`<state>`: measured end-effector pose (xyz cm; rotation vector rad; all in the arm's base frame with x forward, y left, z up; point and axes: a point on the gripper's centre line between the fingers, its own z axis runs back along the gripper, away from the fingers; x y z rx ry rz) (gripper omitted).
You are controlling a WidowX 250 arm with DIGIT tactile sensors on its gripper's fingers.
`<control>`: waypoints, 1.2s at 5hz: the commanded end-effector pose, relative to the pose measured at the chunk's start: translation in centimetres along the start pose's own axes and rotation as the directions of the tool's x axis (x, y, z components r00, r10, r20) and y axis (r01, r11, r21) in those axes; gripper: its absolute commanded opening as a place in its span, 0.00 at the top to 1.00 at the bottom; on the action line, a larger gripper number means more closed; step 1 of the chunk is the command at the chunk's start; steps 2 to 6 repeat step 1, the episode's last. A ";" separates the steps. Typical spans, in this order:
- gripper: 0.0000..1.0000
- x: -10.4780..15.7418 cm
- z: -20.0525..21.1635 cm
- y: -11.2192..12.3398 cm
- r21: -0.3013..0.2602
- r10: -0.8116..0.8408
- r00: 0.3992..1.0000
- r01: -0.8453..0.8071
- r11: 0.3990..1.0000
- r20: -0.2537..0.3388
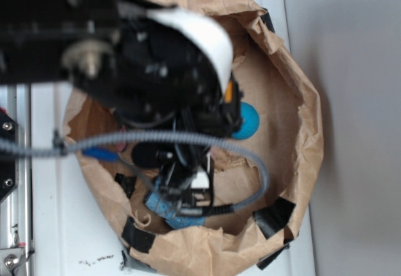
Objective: Grab the wood chip.
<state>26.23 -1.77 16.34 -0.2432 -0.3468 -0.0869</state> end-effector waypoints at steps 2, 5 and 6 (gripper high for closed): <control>0.29 -0.1 2.8 0.8 0.230 -0.001 0.999 -0.009 0.973 0.043; 0.29 -0.1 2.8 0.8 0.230 -0.001 0.999 -0.009 0.973 0.043; 0.29 -0.1 2.8 0.8 0.230 -0.001 0.999 -0.009 0.973 0.043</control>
